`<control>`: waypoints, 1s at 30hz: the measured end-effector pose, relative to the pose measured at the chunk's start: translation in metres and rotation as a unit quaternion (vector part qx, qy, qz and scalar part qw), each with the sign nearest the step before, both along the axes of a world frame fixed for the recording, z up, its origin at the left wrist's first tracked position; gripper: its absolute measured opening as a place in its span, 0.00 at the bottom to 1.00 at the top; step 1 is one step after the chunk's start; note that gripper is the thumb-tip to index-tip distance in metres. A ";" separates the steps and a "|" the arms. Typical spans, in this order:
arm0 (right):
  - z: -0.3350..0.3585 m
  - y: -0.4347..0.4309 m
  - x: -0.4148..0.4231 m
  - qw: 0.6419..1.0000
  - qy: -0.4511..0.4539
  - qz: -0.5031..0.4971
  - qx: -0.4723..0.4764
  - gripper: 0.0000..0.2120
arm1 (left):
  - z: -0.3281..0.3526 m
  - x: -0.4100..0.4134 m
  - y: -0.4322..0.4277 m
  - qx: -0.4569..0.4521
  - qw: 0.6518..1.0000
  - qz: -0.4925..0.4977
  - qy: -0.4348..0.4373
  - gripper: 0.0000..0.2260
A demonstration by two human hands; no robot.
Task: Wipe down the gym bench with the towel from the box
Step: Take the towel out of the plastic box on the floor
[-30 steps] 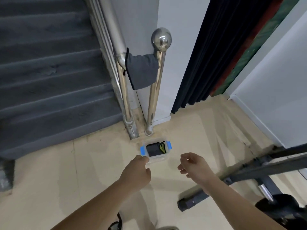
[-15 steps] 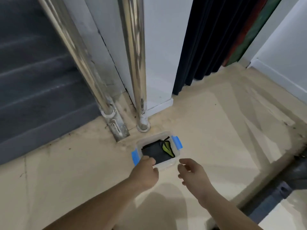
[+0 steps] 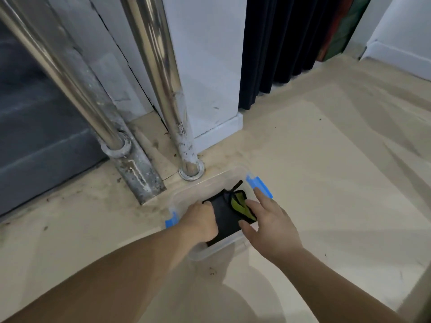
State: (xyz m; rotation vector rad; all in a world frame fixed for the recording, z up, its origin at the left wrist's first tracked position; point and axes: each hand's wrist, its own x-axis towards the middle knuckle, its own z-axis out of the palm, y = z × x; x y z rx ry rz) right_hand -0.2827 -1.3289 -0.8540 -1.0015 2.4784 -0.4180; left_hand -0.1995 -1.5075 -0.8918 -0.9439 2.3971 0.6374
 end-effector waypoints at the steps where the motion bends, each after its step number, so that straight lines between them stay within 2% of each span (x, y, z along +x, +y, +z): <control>1: -0.001 -0.001 0.001 1.000 -0.003 -0.001 0.001 0.28 | -0.002 -0.003 0.002 -0.001 1.000 -0.001 -0.012 0.21; 4: -0.002 -0.001 0.001 0.999 -0.030 -0.020 -0.009 0.31 | -0.008 -0.009 0.004 -0.004 0.999 0.019 -0.038 0.33; 7: -0.001 0.003 -0.005 0.998 -0.043 -0.038 -0.022 0.35 | -0.019 -0.012 0.000 -0.035 0.997 0.046 -0.042 0.38; 10: -0.001 0.003 -0.006 0.999 -0.029 -0.035 -0.023 0.35 | -0.028 -0.013 -0.001 -0.047 0.995 0.078 -0.032 0.37; 15: 0.003 0.003 -0.004 0.999 -0.027 -0.026 -0.004 0.33 | -0.034 -0.015 0.008 -0.051 0.995 0.080 -0.004 0.29; 17: 0.004 0.003 -0.002 0.999 -0.024 -0.023 0.003 0.32 | -0.033 -0.014 0.009 -0.007 0.996 0.094 0.003 0.26; 20: -0.001 0.004 -0.003 1.000 -0.007 -0.014 -0.006 0.33 | -0.031 -0.011 0.009 0.112 0.982 0.149 0.030 0.19; 23: -0.007 0.003 -0.004 0.998 0.030 0.015 -0.052 0.35 | -0.007 -0.018 0.001 0.215 0.949 0.217 0.084 0.14; 26: 0.003 -0.004 -0.004 0.997 0.045 0.021 -0.061 0.39 | 0.039 -0.019 -0.012 0.273 0.912 0.271 0.143 0.17; 28: 0.027 -0.008 0.001 0.991 0.009 -0.026 -0.128 0.37 | 0.081 -0.013 -0.015 0.297 0.894 0.287 0.175 0.17; 30: 0.073 -0.015 0.007 0.961 -0.103 -0.141 -0.216 0.32 | 0.133 -0.002 -0.015 0.312 0.877 0.302 0.204 0.17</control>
